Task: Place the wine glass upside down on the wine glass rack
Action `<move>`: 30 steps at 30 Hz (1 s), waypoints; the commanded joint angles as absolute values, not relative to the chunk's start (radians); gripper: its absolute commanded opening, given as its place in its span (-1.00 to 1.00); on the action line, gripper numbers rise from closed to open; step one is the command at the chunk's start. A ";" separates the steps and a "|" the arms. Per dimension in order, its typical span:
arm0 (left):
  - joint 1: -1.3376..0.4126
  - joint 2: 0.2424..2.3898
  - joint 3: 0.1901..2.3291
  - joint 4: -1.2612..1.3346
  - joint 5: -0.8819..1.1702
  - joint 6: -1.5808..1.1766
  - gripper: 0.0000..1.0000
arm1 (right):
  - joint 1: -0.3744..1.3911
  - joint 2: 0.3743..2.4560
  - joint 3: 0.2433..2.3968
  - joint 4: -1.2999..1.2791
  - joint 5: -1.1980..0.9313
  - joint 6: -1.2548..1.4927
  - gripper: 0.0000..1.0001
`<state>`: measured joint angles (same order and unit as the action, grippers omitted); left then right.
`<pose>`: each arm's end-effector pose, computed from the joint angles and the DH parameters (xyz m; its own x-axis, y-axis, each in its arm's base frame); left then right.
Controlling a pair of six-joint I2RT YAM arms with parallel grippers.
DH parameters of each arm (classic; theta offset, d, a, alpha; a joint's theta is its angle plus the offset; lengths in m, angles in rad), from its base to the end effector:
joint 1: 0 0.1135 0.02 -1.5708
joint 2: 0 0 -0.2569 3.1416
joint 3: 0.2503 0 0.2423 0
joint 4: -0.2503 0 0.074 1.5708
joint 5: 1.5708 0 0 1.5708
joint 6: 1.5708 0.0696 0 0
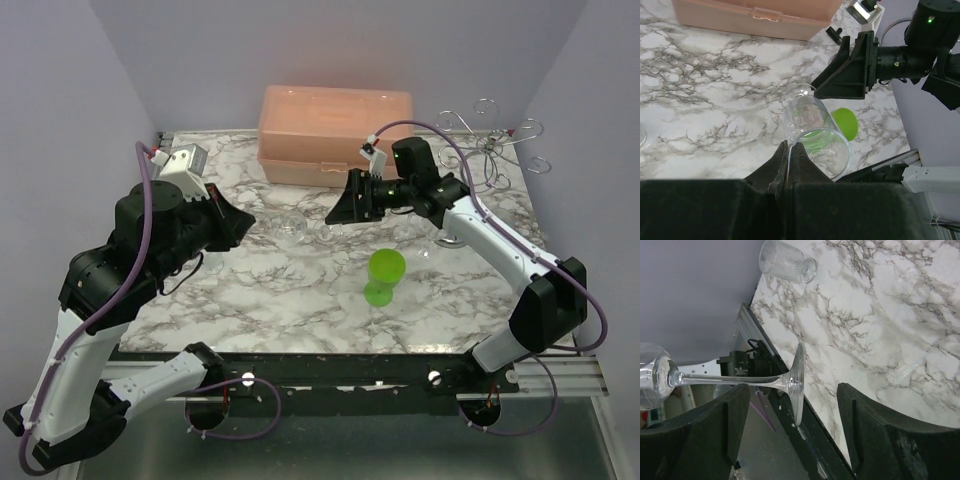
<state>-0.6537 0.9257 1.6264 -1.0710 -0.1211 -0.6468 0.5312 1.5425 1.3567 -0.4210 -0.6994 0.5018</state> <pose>0.1160 -0.0783 0.4642 -0.5392 -0.3405 -0.7703 0.2373 0.8161 -0.5269 0.2869 0.2205 0.3133 -0.8368 -0.0647 -0.5436 -0.5031 0.4825 0.7170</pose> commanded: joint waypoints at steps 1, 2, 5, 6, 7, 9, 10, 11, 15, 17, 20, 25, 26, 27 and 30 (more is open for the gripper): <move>-0.648 0.882 1.611 -0.949 -0.140 -0.684 -1.00 | 0.538 1.566 1.338 -0.358 -0.780 0.588 0.45; -0.649 0.876 1.606 -0.943 -0.140 -0.687 -1.00 | 0.538 1.566 1.337 -0.354 -0.787 0.591 0.39; -0.649 0.858 1.591 -0.926 -0.138 -0.692 -1.00 | 0.538 1.562 1.320 -0.337 -0.809 0.611 0.23; -0.649 0.854 1.587 -0.921 -0.135 -0.694 -1.00 | 0.537 1.560 1.313 -0.330 -0.815 0.619 0.16; -0.649 0.850 1.582 -0.917 -0.135 -0.696 -1.00 | 0.538 1.559 1.310 -0.322 -0.825 0.624 0.05; -0.649 0.844 1.578 -0.913 -0.134 -0.698 -1.00 | 0.538 1.555 1.307 -0.309 -0.842 0.634 -0.18; -0.649 0.842 1.575 -0.911 -0.133 -0.698 -1.00 | 0.537 1.552 1.308 -0.301 -0.853 0.639 -0.35; -0.649 0.838 1.572 -0.906 -0.133 -0.698 -1.00 | 0.538 1.551 1.311 -0.298 -0.857 0.639 -0.52; -0.648 0.809 1.544 -0.860 -0.110 -0.690 -1.00 | 0.536 1.535 1.349 -0.309 -0.846 0.613 -0.99; -0.648 0.774 1.507 -0.803 -0.079 -0.683 -1.00 | 0.523 1.513 1.374 -0.315 -0.825 0.601 -0.99; -0.647 0.717 1.449 -0.731 -0.031 -0.670 -0.57 | 0.486 1.477 1.405 -0.303 -0.808 0.592 -0.99; -0.647 0.638 1.394 -0.669 -0.005 -0.650 0.24 | 0.446 1.404 1.469 -0.343 -0.749 0.458 -0.99; -0.647 0.625 1.394 -0.671 -0.017 -0.644 0.31 | 0.440 1.388 1.483 -0.366 -0.730 0.413 -0.99; -0.646 0.616 1.396 -0.672 -0.033 -0.635 0.43 | 0.431 1.375 1.490 -0.381 -0.706 0.376 -0.99; -0.646 0.579 1.392 -0.664 -0.096 -0.614 0.62 | 0.405 1.339 1.515 -0.441 -0.637 0.231 -0.99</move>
